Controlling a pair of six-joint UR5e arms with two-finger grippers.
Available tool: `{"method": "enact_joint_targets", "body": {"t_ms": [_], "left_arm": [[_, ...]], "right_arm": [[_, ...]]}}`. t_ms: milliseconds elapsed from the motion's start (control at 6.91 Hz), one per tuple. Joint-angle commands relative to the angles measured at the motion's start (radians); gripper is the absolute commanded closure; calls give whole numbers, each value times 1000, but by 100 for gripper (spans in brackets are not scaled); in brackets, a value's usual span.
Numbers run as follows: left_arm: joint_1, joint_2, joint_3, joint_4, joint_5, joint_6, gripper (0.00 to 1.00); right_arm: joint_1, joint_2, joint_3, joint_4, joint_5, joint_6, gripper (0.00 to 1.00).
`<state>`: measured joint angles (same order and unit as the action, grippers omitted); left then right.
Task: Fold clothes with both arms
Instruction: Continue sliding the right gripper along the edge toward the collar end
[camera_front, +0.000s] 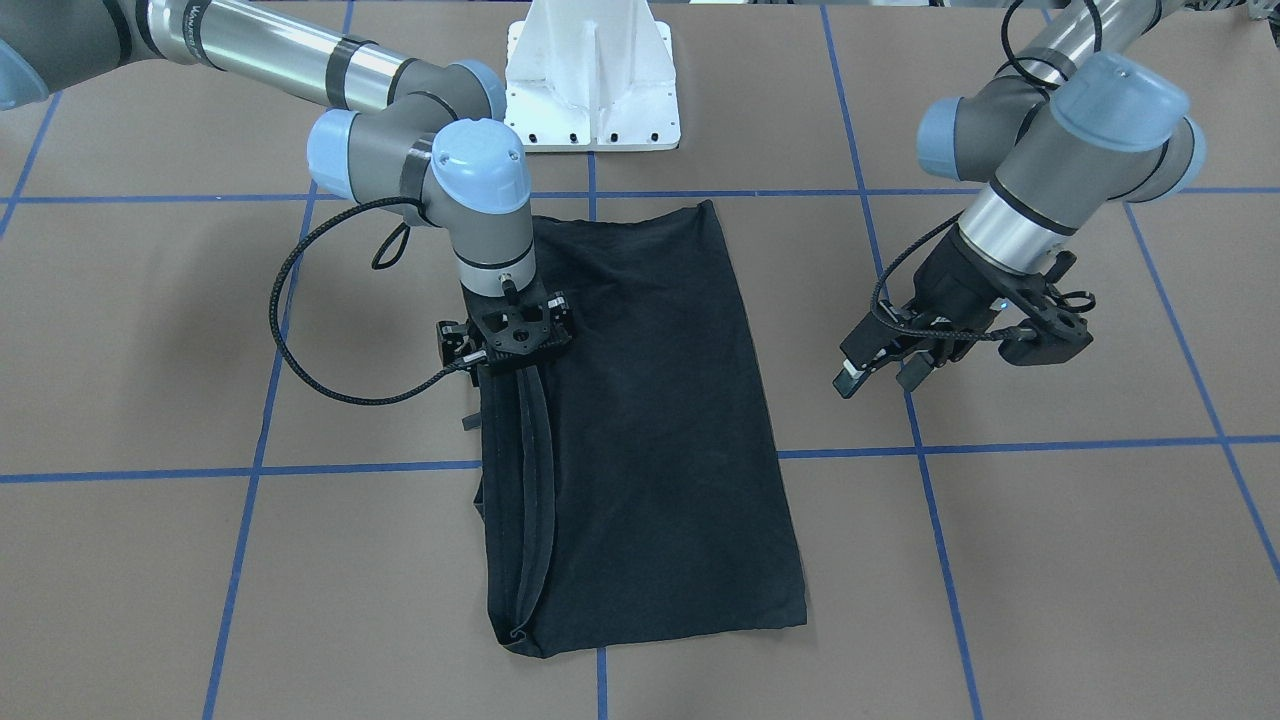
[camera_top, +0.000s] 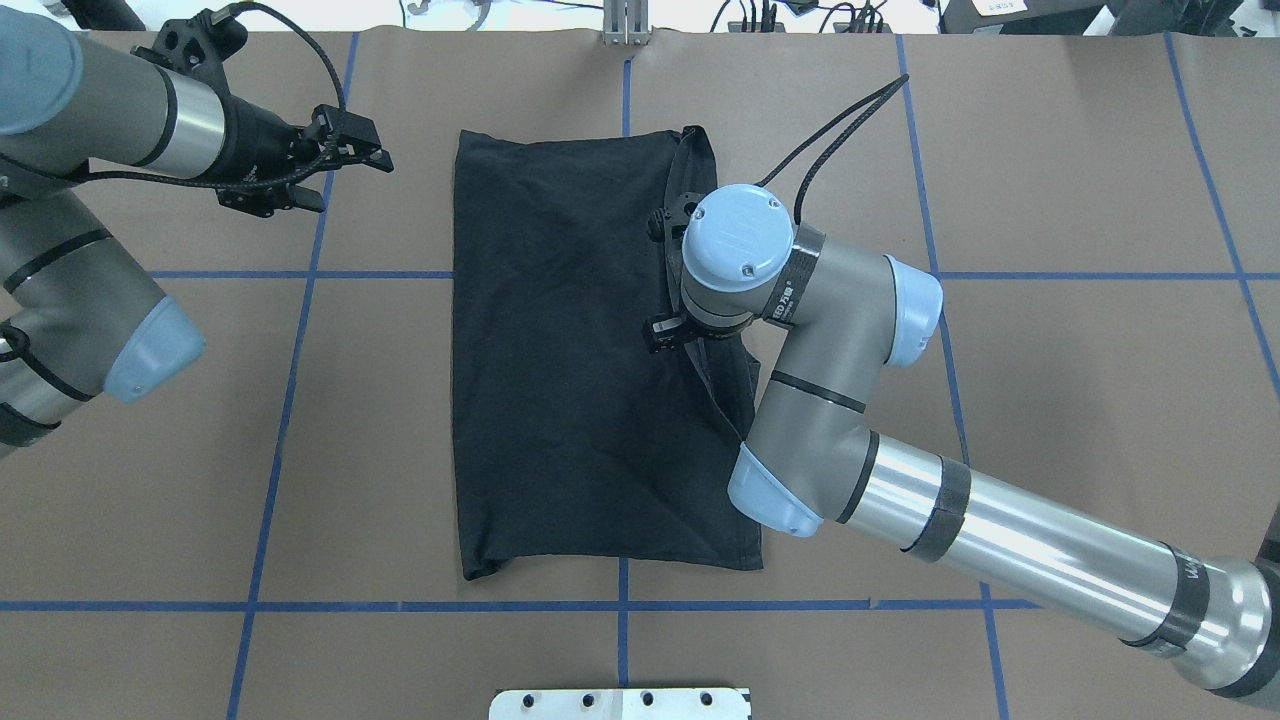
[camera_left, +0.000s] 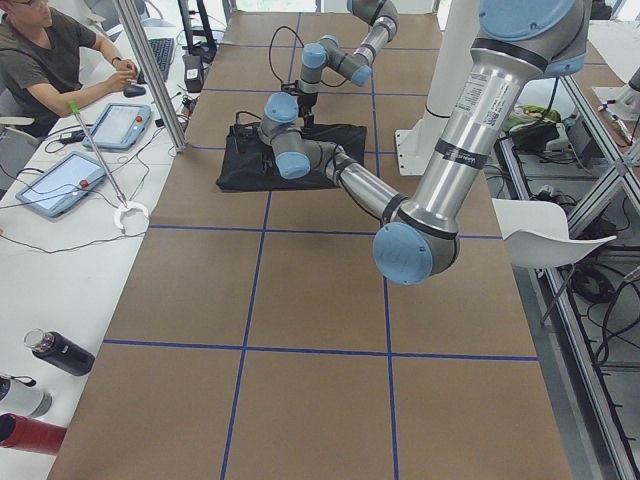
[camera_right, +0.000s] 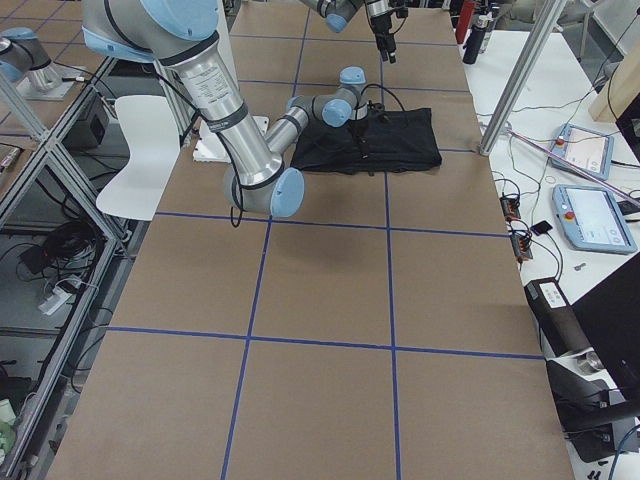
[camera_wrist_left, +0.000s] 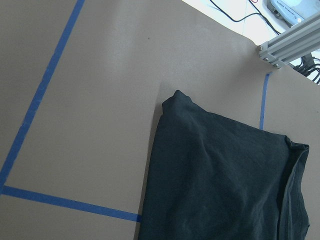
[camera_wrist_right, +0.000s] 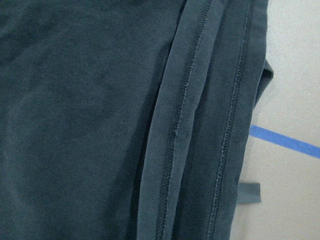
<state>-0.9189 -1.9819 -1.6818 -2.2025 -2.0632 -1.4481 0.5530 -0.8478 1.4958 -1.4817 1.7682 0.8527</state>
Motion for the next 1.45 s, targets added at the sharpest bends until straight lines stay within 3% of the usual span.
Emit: {"method": "enact_joint_targets", "body": {"t_ms": [0,1302], "left_arm": [[0,0,-2,1,0,0,0],[2,-2,-2,0,-14,0,0]], "right_arm": [[-2,4,-22,12,-1,2,0],[13,-22,-55,11,11,-26,0]]}}
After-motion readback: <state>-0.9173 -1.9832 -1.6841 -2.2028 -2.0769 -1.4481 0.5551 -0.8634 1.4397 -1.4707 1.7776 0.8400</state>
